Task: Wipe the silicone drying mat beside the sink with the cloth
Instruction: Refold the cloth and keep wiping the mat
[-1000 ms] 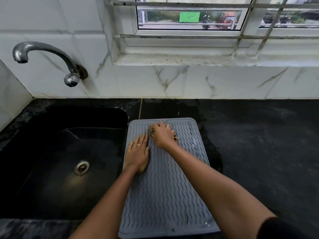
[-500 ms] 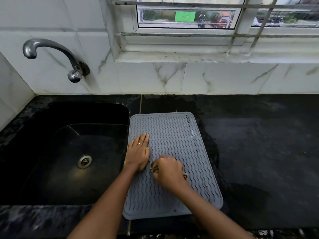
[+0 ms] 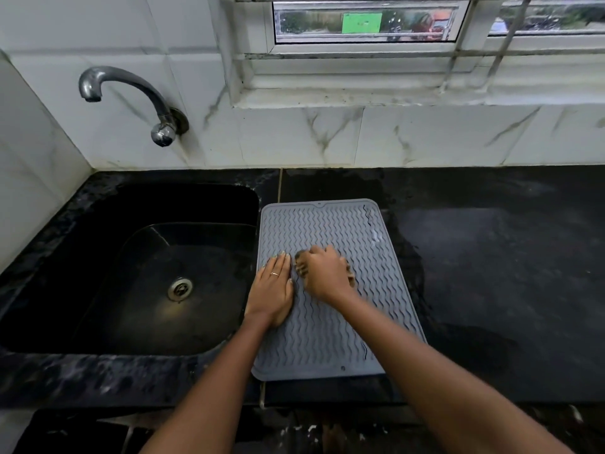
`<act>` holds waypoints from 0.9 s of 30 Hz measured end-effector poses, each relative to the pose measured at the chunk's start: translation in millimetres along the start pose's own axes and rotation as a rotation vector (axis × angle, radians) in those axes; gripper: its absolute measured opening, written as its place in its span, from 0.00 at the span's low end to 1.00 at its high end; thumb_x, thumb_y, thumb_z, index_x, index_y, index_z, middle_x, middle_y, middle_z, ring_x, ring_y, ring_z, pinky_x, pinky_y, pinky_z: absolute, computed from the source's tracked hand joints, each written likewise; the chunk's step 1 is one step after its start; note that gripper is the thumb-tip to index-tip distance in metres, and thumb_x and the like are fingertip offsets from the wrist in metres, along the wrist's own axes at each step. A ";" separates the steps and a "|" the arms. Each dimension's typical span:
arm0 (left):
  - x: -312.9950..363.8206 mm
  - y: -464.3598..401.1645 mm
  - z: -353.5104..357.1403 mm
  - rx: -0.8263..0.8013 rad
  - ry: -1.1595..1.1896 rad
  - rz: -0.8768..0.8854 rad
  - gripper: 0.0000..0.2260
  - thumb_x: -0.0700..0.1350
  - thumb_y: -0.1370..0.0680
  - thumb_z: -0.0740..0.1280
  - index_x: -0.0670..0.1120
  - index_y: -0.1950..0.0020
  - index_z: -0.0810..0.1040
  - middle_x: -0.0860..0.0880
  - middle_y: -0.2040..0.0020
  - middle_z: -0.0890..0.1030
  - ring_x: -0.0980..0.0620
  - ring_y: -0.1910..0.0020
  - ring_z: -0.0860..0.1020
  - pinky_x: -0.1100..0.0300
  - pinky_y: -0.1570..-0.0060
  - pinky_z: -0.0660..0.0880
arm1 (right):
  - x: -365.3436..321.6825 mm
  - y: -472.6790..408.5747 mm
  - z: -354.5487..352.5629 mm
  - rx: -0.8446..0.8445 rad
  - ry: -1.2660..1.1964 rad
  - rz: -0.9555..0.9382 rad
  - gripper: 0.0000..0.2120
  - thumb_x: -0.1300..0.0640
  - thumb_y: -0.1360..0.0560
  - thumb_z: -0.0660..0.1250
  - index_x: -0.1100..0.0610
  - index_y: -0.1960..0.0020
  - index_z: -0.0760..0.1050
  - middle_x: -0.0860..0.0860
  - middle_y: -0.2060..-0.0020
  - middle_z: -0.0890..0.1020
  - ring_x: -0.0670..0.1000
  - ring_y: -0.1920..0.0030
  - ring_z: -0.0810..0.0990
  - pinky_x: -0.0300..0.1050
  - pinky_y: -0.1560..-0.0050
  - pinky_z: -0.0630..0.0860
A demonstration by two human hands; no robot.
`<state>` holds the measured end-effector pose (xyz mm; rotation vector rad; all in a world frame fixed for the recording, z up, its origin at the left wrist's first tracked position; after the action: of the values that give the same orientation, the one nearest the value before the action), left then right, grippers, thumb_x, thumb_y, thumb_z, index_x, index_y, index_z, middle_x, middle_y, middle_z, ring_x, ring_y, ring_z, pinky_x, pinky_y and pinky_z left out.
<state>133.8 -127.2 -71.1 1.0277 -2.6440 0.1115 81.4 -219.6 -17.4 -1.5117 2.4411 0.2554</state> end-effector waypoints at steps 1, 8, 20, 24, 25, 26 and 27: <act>0.7 3.9 0.0 -0.004 0.004 0.003 0.24 0.48 0.17 0.47 0.46 0.21 0.47 0.48 0.20 0.49 0.52 0.22 0.46 0.56 0.23 0.44 | -1.7 18.8 0.5 -0.003 -0.022 0.001 0.17 0.63 0.30 0.68 0.55 0.41 0.75 0.53 0.41 0.76 0.57 0.40 0.71 0.60 0.39 0.69; 2.6 22.6 0.9 -0.030 -0.016 0.001 0.25 0.49 0.17 0.47 0.46 0.21 0.45 0.48 0.20 0.47 0.52 0.22 0.45 0.55 0.24 0.44 | -22.2 81.6 -4.8 -0.256 0.091 -0.021 0.07 0.58 0.29 0.67 0.57 0.52 0.77 0.51 0.56 0.79 0.54 0.54 0.77 0.53 0.47 0.78; -1.2 69.4 5.3 -0.079 -0.052 -0.015 0.25 0.51 0.17 0.48 0.46 0.21 0.47 0.49 0.20 0.48 0.52 0.22 0.46 0.56 0.25 0.44 | -33.1 71.5 -0.2 -0.233 0.200 -0.118 0.21 0.58 0.26 0.65 0.54 0.33 0.69 0.54 0.35 0.72 0.60 0.36 0.69 0.58 0.39 0.72; 0.5 71.4 -0.6 -0.097 -0.046 0.006 0.25 0.49 0.17 0.49 0.45 0.21 0.49 0.49 0.20 0.50 0.52 0.22 0.49 0.56 0.24 0.48 | -40.5 117.1 -1.0 -0.192 0.131 -0.160 0.15 0.58 0.29 0.69 0.55 0.42 0.76 0.54 0.45 0.79 0.58 0.45 0.76 0.54 0.46 0.76; 0.7 71.3 -2.3 -0.094 -0.054 0.010 0.25 0.49 0.17 0.50 0.45 0.21 0.49 0.48 0.21 0.51 0.52 0.22 0.49 0.56 0.24 0.48 | -40.1 128.7 0.5 -0.191 0.121 -0.152 0.15 0.58 0.30 0.69 0.57 0.44 0.76 0.55 0.47 0.79 0.58 0.46 0.77 0.53 0.47 0.77; 1.1 71.5 -4.0 -0.086 -0.059 0.012 0.25 0.49 0.17 0.50 0.45 0.21 0.50 0.48 0.21 0.52 0.51 0.22 0.51 0.56 0.24 0.49 | -39.2 139.6 3.1 -0.201 0.109 -0.140 0.15 0.58 0.31 0.70 0.59 0.45 0.76 0.55 0.48 0.79 0.59 0.46 0.77 0.54 0.48 0.77; 2.4 71.8 -5.4 -0.073 -0.064 0.013 0.25 0.49 0.17 0.50 0.45 0.21 0.51 0.48 0.21 0.53 0.51 0.22 0.52 0.56 0.24 0.50 | -37.9 149.8 6.2 -0.217 0.094 -0.129 0.15 0.57 0.31 0.70 0.60 0.45 0.75 0.56 0.48 0.79 0.59 0.46 0.76 0.54 0.48 0.77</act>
<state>85.4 -74.6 -62.6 1.0064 -2.6910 -0.0156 -35.8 -119.1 -9.7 -1.8018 2.4398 0.4452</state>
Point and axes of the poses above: each hand's wrist, its own y-axis away from the middle knuckle, its own z-axis out of the palm, x = y × z, the point moved 8 cm from there along -y, towards the middle knuckle
